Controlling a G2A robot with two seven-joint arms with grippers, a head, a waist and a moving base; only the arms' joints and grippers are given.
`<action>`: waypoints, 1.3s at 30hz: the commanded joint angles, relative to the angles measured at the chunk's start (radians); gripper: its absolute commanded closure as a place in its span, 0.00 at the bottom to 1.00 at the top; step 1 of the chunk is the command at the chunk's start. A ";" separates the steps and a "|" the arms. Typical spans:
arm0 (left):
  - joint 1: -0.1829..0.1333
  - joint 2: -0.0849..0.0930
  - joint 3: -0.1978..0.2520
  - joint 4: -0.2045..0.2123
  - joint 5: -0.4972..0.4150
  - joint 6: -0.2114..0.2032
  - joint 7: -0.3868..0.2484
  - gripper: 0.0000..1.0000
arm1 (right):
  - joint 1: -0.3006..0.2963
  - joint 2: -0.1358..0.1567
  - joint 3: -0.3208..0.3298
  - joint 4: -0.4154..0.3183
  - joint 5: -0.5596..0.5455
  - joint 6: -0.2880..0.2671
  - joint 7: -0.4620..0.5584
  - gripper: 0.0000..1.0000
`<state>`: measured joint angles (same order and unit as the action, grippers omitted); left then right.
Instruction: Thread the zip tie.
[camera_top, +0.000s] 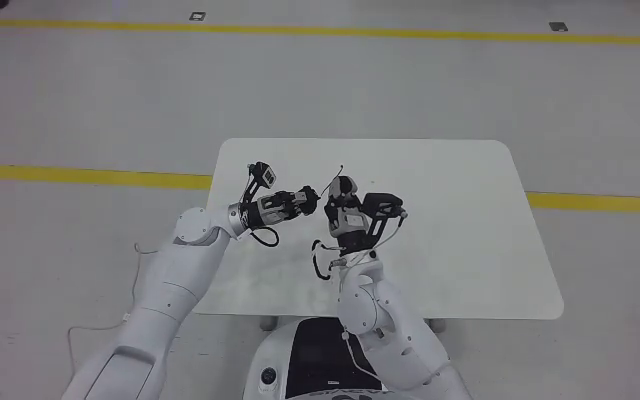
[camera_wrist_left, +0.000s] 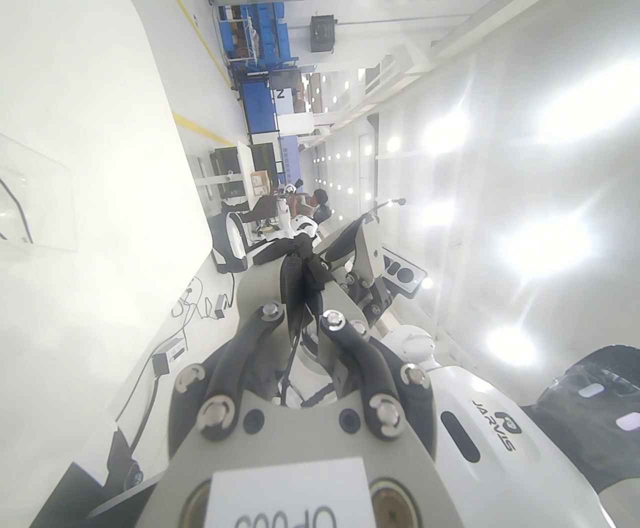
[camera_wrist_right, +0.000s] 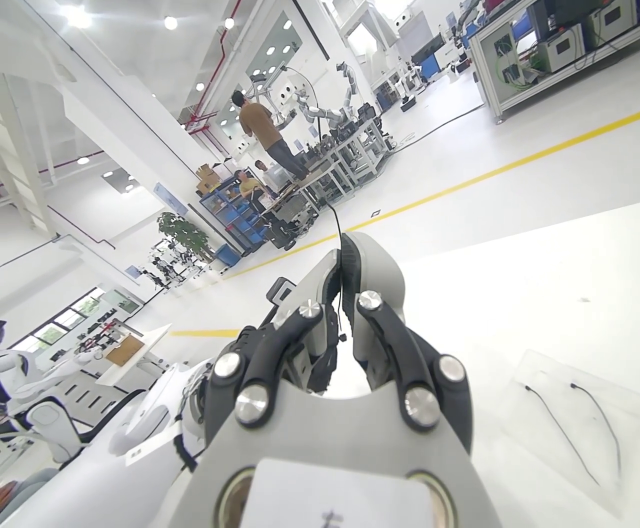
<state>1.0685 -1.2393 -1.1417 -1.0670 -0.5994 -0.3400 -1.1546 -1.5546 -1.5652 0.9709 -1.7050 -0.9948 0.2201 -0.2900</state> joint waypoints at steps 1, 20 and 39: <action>0.000 0.000 0.000 0.000 0.000 0.000 0.000 1.00 | 0.002 -0.001 0.001 0.005 -0.002 0.004 0.001 1.00; 0.000 0.000 0.000 0.000 0.000 0.000 0.000 1.00 | -0.003 -0.002 -0.003 0.002 -0.030 0.013 0.017 1.00; 0.000 0.000 0.000 0.000 0.000 0.000 0.000 1.00 | -0.011 -0.001 -0.004 -0.009 -0.036 0.004 0.018 1.00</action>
<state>1.0685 -1.2393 -1.1417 -1.0670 -0.5994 -0.3400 -1.1546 -1.5670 -1.5660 0.9669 -1.7168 -1.0305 0.2211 -0.2706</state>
